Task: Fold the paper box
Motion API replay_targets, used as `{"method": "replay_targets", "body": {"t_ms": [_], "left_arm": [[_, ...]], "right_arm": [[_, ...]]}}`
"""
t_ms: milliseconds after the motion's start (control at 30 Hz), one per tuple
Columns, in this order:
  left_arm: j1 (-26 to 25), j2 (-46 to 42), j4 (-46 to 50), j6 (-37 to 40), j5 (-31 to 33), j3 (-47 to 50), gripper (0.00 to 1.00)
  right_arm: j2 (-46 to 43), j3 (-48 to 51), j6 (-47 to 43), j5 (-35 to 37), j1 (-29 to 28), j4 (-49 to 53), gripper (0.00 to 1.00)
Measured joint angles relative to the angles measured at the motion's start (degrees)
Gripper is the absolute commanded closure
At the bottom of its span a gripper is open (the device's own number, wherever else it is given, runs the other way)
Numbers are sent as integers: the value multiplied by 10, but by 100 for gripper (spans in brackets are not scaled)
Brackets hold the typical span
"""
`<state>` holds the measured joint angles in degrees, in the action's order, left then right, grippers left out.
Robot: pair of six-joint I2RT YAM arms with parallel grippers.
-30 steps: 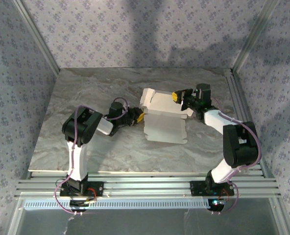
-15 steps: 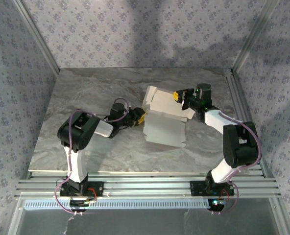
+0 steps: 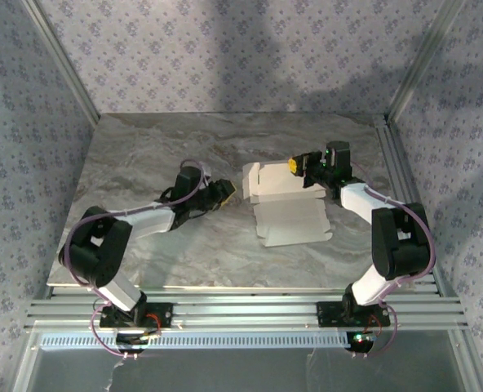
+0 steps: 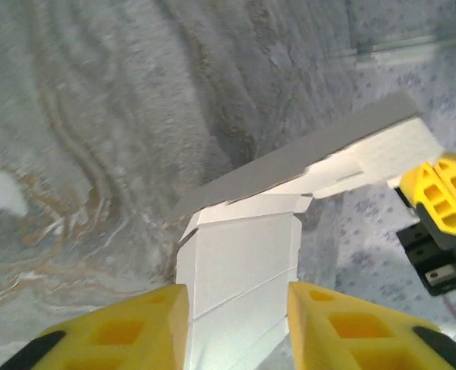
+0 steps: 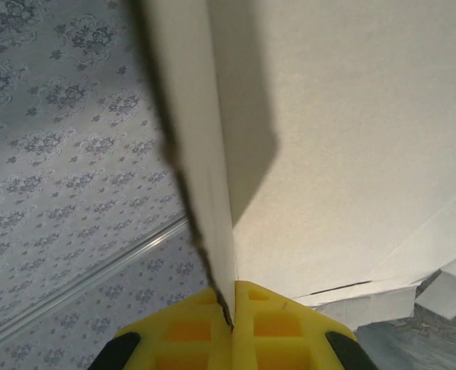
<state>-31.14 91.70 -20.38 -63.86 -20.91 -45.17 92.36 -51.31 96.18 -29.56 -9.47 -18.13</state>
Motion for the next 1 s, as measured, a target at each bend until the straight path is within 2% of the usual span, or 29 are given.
{"method": "replay_targets", "body": {"t_ms": [167, 300, 500, 733, 1000], "left_arm": [[-3, 21, 81, 77, -9, -52, 71], [-34, 49, 125, 112, -9, -78, 64], [-71, 103, 149, 116, -9, -113, 54], [-96, 114, 196, 107, 17, -145, 53], [-109, 181, 293, 135, 74, -240, 52]], "right_arm": [[0, 0, -5, 0, -2, 5, 100], [0, 0, -7, 0, -3, 9, 100], [0, -4, -7, 0, -3, 21, 100], [0, -5, -7, 0, -3, 26, 100], [0, -6, -7, 0, -3, 27, 100]]}}
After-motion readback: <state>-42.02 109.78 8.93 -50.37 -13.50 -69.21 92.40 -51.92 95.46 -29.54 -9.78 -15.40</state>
